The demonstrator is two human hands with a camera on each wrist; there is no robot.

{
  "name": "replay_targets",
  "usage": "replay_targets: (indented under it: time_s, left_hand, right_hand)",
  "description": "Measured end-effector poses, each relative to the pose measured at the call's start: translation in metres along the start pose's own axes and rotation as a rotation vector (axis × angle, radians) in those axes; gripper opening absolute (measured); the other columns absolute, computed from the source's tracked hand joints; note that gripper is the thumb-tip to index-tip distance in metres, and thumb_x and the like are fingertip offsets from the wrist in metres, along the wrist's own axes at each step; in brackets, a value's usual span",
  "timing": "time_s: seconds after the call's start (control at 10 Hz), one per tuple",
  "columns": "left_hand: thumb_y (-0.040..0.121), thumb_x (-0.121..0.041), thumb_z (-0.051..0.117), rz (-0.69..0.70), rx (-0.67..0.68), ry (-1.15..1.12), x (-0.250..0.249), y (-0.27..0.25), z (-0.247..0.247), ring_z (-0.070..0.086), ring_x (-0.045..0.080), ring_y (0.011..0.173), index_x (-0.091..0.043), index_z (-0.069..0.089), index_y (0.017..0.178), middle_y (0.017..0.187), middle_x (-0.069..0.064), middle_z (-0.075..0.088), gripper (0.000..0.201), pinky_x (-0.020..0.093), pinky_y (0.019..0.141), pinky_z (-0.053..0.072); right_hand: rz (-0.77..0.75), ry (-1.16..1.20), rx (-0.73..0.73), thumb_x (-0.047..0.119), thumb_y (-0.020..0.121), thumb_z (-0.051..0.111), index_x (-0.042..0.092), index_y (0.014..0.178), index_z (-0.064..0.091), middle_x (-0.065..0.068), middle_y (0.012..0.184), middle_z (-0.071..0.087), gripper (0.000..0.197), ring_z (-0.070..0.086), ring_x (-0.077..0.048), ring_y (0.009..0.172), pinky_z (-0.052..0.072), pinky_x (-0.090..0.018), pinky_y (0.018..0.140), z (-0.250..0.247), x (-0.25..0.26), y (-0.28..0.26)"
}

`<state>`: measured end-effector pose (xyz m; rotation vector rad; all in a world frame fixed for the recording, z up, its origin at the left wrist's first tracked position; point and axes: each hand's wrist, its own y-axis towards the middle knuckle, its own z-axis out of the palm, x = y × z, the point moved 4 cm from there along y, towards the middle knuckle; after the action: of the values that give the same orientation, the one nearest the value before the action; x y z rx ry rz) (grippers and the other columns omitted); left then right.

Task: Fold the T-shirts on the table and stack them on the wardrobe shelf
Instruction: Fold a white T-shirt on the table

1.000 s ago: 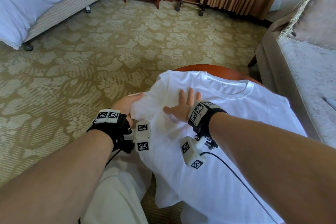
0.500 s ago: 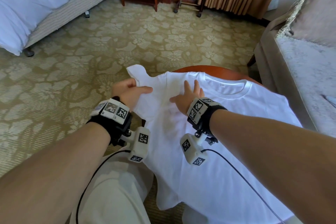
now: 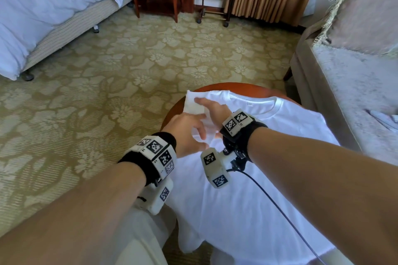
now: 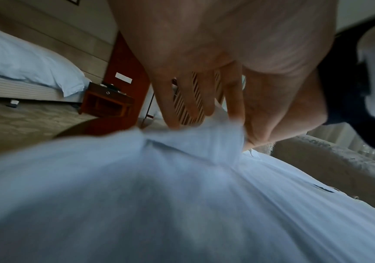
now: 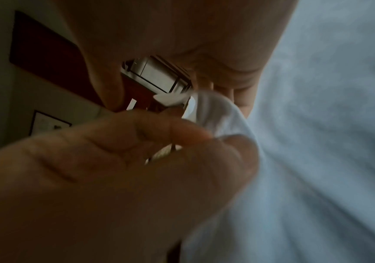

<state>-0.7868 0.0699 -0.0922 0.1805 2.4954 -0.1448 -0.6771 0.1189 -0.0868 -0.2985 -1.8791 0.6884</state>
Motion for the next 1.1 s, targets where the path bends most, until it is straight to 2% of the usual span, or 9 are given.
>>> replay_targets:
  time_s: [0.1, 0.2, 0.3, 0.5, 0.6, 0.7, 0.8, 1.0, 1.1]
  left_hand:
    - [0.064, -0.031, 0.084, -0.098, 0.031, -0.166, 0.008, -0.003, 0.004, 0.055, 0.010, 0.118, -0.031, 0.070, 0.072, 0.122, -0.017, 0.064, 0.016, 0.041, 0.100, 0.047]
    - [0.070, -0.032, 0.082, -0.150, -0.020, -0.166, 0.016, -0.005, -0.001, 0.063, 0.009, 0.094, -0.027, 0.072, 0.073, 0.091, -0.009, 0.071, 0.012, 0.037, 0.087, 0.054]
    - [0.073, -0.029, 0.081, -0.185, -0.012, -0.117, 0.022, -0.005, -0.004, 0.064, 0.013, 0.080, -0.023, 0.072, 0.070, 0.078, -0.004, 0.069, 0.012, 0.030, 0.072, 0.055]
    - [0.076, -0.015, 0.075, -0.268, -0.186, -0.279, 0.024, 0.007, -0.013, 0.065, 0.015, 0.070, -0.022, 0.070, 0.064, 0.065, -0.006, 0.068, 0.015, 0.025, 0.063, 0.051]
    - [0.082, -0.010, 0.064, -0.279, -0.315, -0.174, 0.020, 0.027, -0.021, 0.064, 0.017, 0.092, -0.022, 0.071, 0.078, 0.085, -0.005, 0.070, 0.015, 0.027, 0.082, 0.052]
    - [0.089, -0.019, 0.061, -0.270, -0.093, 0.064, 0.011, 0.055, -0.010, 0.046, 0.022, 0.128, -0.017, 0.056, 0.127, 0.135, 0.003, 0.052, 0.038, 0.034, 0.103, 0.042]
    - [0.086, -0.032, 0.065, -0.281, 0.127, 0.193, 0.007, 0.075, 0.004, 0.028, 0.023, 0.142, -0.018, 0.027, 0.150, 0.156, 0.003, 0.027, 0.076, 0.041, 0.112, 0.034]
    - [0.079, -0.038, 0.075, -0.433, 0.171, 0.101, 0.048, 0.110, 0.015, 0.014, 0.022, 0.148, -0.012, 0.010, 0.155, 0.163, 0.003, 0.004, 0.103, 0.039, 0.116, 0.029]
    - [0.077, -0.033, 0.079, -0.519, 0.120, 0.064, 0.057, 0.120, 0.009, 0.023, 0.024, 0.145, -0.015, 0.013, 0.156, 0.162, 0.003, 0.012, 0.104, 0.032, 0.109, 0.033]
  right_hand:
    - [0.001, -0.172, -0.084, 0.030, 0.079, 0.073, 0.003, 0.136, 0.044, -0.013, 0.133, 0.049, 0.070, 0.054, -0.031, 0.118, 0.049, -0.031, 0.069, -0.011, -0.009, 0.004]
    - [0.002, -0.403, -0.174, 0.021, 0.087, 0.065, 0.009, 0.139, 0.041, -0.008, 0.134, 0.049, 0.059, 0.054, -0.026, 0.118, 0.050, -0.029, 0.079, -0.015, -0.009, -0.002]
    - [-0.010, -0.753, -0.197, 0.018, 0.097, 0.052, 0.010, 0.135, 0.047, -0.002, 0.102, 0.053, 0.039, 0.055, -0.030, 0.119, 0.042, -0.042, 0.105, -0.015, -0.006, -0.007]
    - [0.025, -0.779, -0.287, 0.020, 0.100, 0.044, -0.007, 0.141, 0.032, -0.026, 0.147, 0.033, 0.050, 0.037, -0.040, 0.134, 0.034, -0.043, 0.110, -0.042, -0.017, 0.005]
    - [0.106, -0.839, -0.441, 0.037, 0.095, 0.043, 0.005, 0.143, 0.021, -0.017, 0.144, 0.028, 0.062, 0.032, -0.036, 0.131, 0.032, -0.043, 0.108, -0.058, -0.017, 0.000]
    - [0.121, -0.950, -0.353, 0.048, 0.092, 0.045, 0.016, 0.148, 0.020, -0.012, 0.140, 0.029, 0.069, 0.028, -0.035, 0.131, 0.033, -0.045, 0.107, -0.069, -0.023, 0.008]
    - [0.190, -0.992, -0.272, 0.069, 0.086, 0.042, 0.018, 0.154, -0.003, -0.020, 0.157, -0.006, 0.097, -0.001, -0.044, 0.144, 0.013, -0.053, 0.116, -0.072, -0.041, 0.021]
    - [0.170, -0.886, -0.255, 0.086, 0.074, 0.035, 0.022, 0.152, -0.019, -0.013, 0.157, -0.027, 0.114, -0.023, -0.041, 0.143, 0.002, -0.062, 0.114, -0.071, -0.044, 0.055]
    - [0.140, -0.754, -0.246, 0.077, 0.079, 0.044, 0.020, 0.154, -0.008, -0.012, 0.159, -0.015, 0.107, -0.011, -0.038, 0.145, 0.012, -0.055, 0.117, -0.075, -0.033, 0.057]
